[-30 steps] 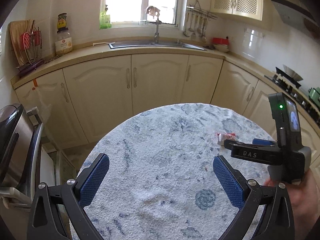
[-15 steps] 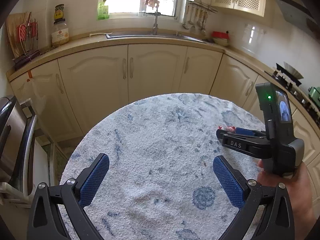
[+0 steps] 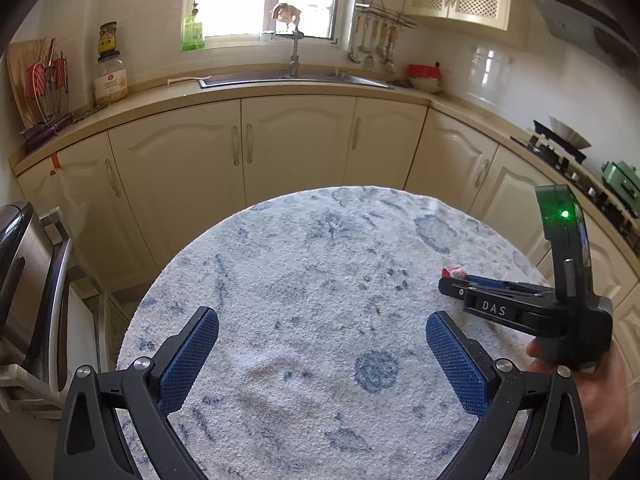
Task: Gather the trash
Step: 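Grasp the white-and-red wrapper with the right tool, then carry the white-and-red wrapper in the right tool over the blue bin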
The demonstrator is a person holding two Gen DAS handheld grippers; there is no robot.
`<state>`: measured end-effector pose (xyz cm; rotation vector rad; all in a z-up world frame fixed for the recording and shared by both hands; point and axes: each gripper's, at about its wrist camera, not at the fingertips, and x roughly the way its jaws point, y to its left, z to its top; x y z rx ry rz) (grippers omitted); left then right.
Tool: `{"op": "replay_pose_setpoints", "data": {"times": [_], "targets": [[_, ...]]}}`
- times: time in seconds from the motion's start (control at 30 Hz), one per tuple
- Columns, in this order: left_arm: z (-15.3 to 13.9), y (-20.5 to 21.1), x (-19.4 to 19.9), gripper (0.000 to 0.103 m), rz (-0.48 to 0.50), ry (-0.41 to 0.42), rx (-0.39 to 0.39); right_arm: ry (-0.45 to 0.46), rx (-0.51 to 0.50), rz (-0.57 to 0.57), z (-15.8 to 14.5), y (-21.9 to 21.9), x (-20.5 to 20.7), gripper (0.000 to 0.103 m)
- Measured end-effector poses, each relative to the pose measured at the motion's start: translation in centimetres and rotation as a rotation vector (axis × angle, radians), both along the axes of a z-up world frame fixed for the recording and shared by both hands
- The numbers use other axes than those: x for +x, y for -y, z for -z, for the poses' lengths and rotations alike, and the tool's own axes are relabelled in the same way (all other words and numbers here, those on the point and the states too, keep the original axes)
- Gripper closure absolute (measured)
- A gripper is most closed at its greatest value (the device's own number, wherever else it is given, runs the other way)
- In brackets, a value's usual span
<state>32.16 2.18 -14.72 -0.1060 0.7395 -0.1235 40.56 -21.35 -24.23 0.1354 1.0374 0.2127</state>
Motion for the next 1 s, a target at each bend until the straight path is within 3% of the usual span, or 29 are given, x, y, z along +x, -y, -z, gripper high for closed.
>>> {"op": "replay_pose_setpoints", "data": {"times": [0.23, 0.47, 0.77, 1.0], "targets": [[-1.2, 1.8, -2.6, 0.001, 0.02, 0.01, 0.008, 0.052, 0.03, -0.005, -2.8, 0.9, -4.4, 0.065], [-3.0, 6.1, -6.7, 0.001, 0.119, 0.028, 0.004, 0.12, 0.066, 0.077, -6.3, 5.0, -12.1, 0.065], [-4.7, 17.0, -15.8, 0.001, 0.385, 0.091, 0.033, 0.206, 0.068, 0.292, -9.4, 14.8, -25.8, 0.065], [-3.7, 27.8, -22.3, 0.001, 0.649, 0.103, 0.091, 0.223, 0.01, 0.491, -9.3, 23.1, -36.5, 0.065]]}}
